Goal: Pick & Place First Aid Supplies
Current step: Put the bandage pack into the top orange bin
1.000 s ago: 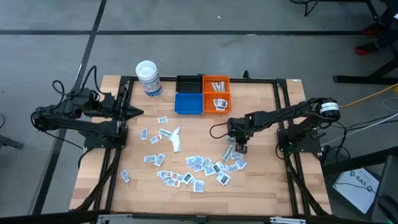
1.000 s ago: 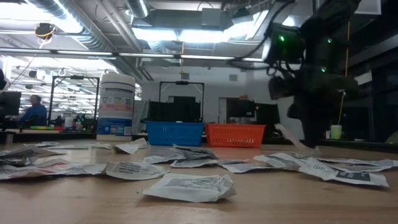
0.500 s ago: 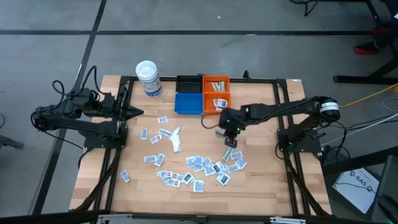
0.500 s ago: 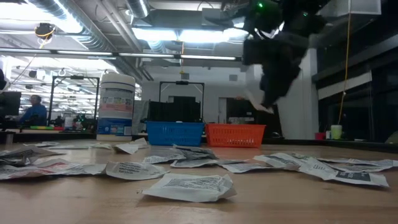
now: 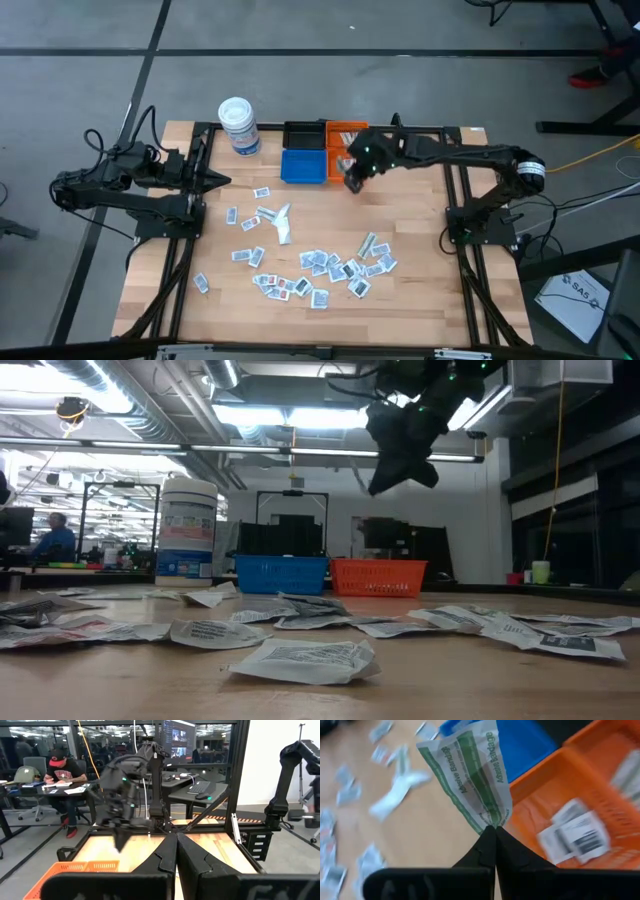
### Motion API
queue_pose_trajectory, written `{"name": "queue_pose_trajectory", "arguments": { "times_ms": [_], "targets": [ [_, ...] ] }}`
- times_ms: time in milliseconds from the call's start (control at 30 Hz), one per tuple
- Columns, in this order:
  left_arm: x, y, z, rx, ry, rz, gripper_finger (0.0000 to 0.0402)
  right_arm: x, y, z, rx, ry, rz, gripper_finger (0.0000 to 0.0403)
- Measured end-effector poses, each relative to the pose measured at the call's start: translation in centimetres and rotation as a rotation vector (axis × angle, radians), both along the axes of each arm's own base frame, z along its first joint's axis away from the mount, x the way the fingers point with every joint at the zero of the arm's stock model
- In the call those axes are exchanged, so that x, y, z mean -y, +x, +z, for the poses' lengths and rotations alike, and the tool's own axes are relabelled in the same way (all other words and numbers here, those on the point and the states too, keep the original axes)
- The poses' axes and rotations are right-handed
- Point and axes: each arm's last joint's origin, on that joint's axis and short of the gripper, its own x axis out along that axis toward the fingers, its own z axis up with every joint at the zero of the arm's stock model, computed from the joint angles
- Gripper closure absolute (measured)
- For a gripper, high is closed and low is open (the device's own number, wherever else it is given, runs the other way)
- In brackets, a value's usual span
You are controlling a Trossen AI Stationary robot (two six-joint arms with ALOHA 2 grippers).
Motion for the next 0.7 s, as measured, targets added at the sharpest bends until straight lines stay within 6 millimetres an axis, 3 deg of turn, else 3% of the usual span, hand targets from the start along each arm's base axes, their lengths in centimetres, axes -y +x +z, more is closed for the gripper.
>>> {"name": "queue_pose_trajectory", "arguments": {
  "times_ms": [300,700],
  "targets": [
    [0.0,0.0,0.0,0.0,0.0,0.0,0.0398,6.1,-1.1,-0.1,0.103,0.015,-0.249,0.0401],
    [0.0,0.0,0.0,0.0,0.0,0.0,0.0398,11.6,-1.4,-5.2,0.038,0.148,-0.499,0.0401]
  ]
}}
